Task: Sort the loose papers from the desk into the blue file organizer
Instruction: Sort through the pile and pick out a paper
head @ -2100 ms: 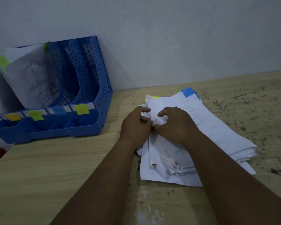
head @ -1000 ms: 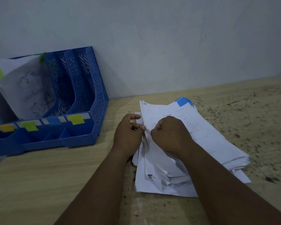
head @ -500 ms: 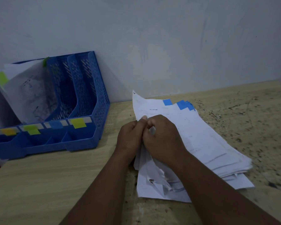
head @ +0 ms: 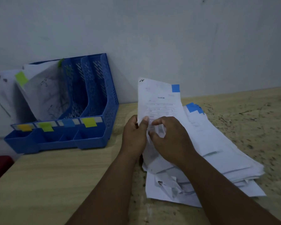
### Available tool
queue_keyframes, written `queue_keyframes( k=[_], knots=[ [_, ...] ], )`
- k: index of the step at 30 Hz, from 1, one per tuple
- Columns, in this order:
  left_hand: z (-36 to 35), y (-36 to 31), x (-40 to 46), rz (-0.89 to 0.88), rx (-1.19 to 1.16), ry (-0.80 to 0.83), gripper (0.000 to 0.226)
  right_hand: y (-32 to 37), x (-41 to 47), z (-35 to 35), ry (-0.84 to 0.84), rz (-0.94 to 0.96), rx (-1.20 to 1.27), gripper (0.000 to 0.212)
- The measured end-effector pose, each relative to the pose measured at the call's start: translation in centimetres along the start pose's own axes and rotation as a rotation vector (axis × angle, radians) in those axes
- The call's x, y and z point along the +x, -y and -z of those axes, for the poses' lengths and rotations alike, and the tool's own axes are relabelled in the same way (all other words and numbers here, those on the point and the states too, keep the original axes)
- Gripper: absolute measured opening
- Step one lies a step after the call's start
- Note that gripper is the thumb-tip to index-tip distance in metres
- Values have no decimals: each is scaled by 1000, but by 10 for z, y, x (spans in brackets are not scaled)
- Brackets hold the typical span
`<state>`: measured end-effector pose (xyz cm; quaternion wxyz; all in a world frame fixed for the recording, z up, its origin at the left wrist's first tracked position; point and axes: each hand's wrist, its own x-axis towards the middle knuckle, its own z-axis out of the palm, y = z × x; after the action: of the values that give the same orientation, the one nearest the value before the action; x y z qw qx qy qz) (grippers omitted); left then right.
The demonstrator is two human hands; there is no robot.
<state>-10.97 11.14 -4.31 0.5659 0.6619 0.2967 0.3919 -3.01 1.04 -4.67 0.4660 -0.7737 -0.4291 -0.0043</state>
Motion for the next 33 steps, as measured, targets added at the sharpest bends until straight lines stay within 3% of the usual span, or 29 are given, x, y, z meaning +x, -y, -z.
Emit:
queue_keyframes(
  k=[6,10,14,18,25,29,33],
  knots=[
    [15,-15,-4,61,-148,-21,18,21,-1,-10,18,40,132,28],
    [35,-32,0,34,-192,-144,15,39,5,-20,54,24,169,29],
    [60,-60,7,-83,-291,-276,15,63,18,-26,77,70,164,59],
    [85,-84,16,-215,-294,-382,20,89,35,-38,115,86,178,68],
    [147,-119,40,-383,-256,-535,19,160,72,-82,214,188,339,63],
    [173,-127,55,-466,-235,-587,19,187,90,-111,273,241,419,31],
    [196,-126,70,-472,-166,-647,19,203,103,-134,347,247,414,58]
  ],
)
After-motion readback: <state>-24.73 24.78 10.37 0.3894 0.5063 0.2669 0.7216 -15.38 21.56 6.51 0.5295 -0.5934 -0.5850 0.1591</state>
